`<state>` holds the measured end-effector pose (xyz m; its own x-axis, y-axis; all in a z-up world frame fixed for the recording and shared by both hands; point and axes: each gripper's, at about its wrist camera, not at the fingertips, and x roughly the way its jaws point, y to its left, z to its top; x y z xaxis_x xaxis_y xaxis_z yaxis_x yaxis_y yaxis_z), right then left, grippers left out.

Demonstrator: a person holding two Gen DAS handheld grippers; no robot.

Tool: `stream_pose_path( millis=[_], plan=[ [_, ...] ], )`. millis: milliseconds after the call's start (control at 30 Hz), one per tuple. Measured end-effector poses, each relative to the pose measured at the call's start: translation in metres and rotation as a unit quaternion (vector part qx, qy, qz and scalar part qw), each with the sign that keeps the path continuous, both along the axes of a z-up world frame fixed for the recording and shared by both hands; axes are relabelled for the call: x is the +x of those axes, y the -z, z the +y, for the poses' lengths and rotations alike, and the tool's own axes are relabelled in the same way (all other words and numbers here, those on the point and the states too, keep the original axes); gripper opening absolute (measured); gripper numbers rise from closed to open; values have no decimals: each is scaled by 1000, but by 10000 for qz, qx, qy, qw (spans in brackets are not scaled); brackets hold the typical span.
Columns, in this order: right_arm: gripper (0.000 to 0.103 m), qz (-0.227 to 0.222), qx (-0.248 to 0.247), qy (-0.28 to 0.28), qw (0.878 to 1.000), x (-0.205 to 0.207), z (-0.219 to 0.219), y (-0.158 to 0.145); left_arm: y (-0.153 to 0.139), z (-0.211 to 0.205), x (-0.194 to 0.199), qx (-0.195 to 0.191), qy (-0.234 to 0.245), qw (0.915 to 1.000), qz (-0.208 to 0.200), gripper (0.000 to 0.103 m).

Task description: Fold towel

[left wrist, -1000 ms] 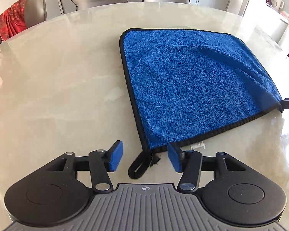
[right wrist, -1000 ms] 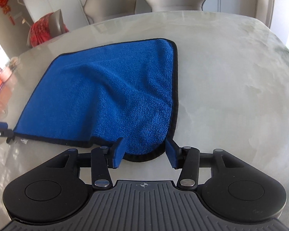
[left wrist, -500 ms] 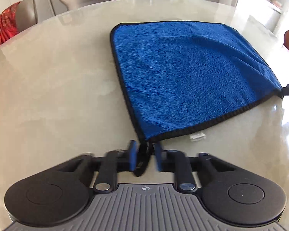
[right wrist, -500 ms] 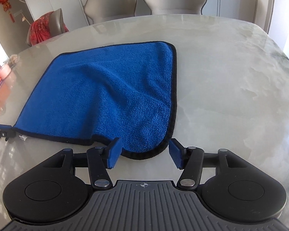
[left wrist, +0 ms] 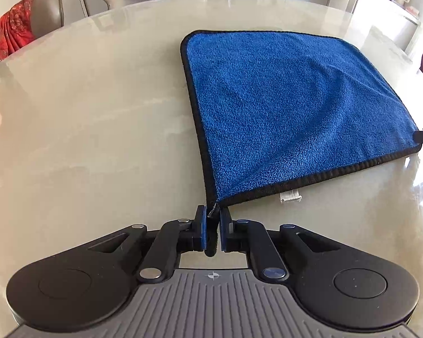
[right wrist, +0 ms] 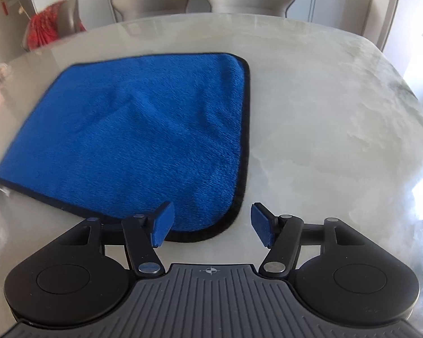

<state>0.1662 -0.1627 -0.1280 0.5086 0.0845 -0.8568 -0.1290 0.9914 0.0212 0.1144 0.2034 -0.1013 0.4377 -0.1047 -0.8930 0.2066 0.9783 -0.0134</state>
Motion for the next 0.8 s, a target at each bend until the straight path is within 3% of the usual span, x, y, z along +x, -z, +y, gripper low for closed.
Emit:
stream_pose_path(
  millis=[67, 133, 200, 300, 667, 767, 800],
  plan=[
    [60, -18, 46, -67, 10000, -1, 1, 1, -1, 0, 0, -24, -26, 10000, -4, 8],
    [51, -29, 134, -140, 9998, -2, 2, 1, -1, 1, 1, -40, -31, 10000, 10, 9],
    [29, -88, 77, -282, 9995, -4, 5, 1, -1, 2, 2, -46, -28, 10000, 26, 9],
    [15, -9, 187, -373, 9991, -3, 3, 0, -1, 3, 2, -76, -26, 10000, 20, 9],
    [12, 239, 95, -377, 9990, -10, -6, -5, -4, 9, -3, -16, 30, 10000, 80, 9],
    [17, 250, 25, -345, 9991, -12, -5, -8, -1, 13, -3, -35, -77, 9999, 127, 9],
    [24, 246, 2, -318, 9992, -12, -5, -9, -2, 14, -4, -89, -106, 9998, 135, 9]
  ],
)
